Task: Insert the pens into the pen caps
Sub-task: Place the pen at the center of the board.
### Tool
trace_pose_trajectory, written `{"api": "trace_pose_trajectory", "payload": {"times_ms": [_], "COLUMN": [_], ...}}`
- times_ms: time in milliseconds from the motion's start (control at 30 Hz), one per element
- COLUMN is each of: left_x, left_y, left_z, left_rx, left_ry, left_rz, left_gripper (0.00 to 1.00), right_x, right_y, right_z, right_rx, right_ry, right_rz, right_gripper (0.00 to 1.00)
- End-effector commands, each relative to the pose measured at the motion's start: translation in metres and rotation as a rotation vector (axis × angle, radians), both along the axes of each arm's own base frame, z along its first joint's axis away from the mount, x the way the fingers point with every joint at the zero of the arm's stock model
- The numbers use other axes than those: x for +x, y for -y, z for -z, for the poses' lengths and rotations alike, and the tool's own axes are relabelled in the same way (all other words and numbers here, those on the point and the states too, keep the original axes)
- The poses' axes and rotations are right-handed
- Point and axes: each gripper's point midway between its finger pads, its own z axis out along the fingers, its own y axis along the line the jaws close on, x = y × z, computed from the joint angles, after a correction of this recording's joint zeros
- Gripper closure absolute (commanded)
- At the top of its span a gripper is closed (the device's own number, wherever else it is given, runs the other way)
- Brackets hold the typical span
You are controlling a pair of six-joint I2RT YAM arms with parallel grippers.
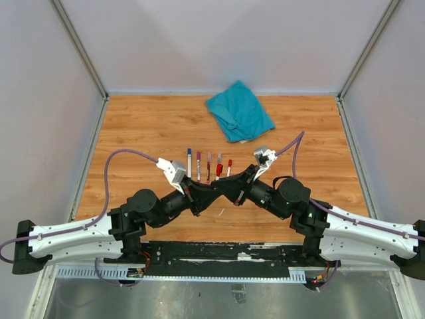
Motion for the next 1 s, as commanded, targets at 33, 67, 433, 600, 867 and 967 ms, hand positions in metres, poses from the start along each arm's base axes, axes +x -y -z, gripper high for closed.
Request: {"api": "trace_pose_trajectory", "payload": {"times_ms": [33, 67, 433, 600, 867, 967], "left_x": [0.005, 0.006, 0.031, 0.050, 0.093, 0.100], "left_y": [-0.004, -0.004, -0.002, -0.004, -0.035, -0.048], "left_z": [-0.010, -0.009, 0.039, 0.070, 0.115, 0.122], "left_rx": [-0.037, -0.036, 0.173, 0.292, 0.348, 0.381], "left_ry": [0.005, 0.001, -0.113, -0.160, -0.282, -0.315], "left_rz": [-0.036, -0.040, -0.189, -0.255, -0.309, -0.353], "left_gripper": [0.83, 0.80, 0.34, 0.24, 0.19, 0.11], "right_x": [0.000, 0.003, 0.042, 0.056, 0.077, 0.085], "right_y": [0.005, 0.008, 0.059, 0.081, 0.104, 0.110], "right_z": [-0.002, 0.001, 0.048, 0.062, 0.107, 0.128], "right_rx": [-0.019, -0.035, -0.430, -0.555, -0.610, -0.622], "right_ry": [0.008, 0.000, -0.056, -0.082, -0.273, -0.360], "right_rz": [0.025, 0.046, 0.329, 0.401, 0.398, 0.385], "right_gripper": [0.99, 0.99, 0.99, 0.99, 0.99, 1.00]}}
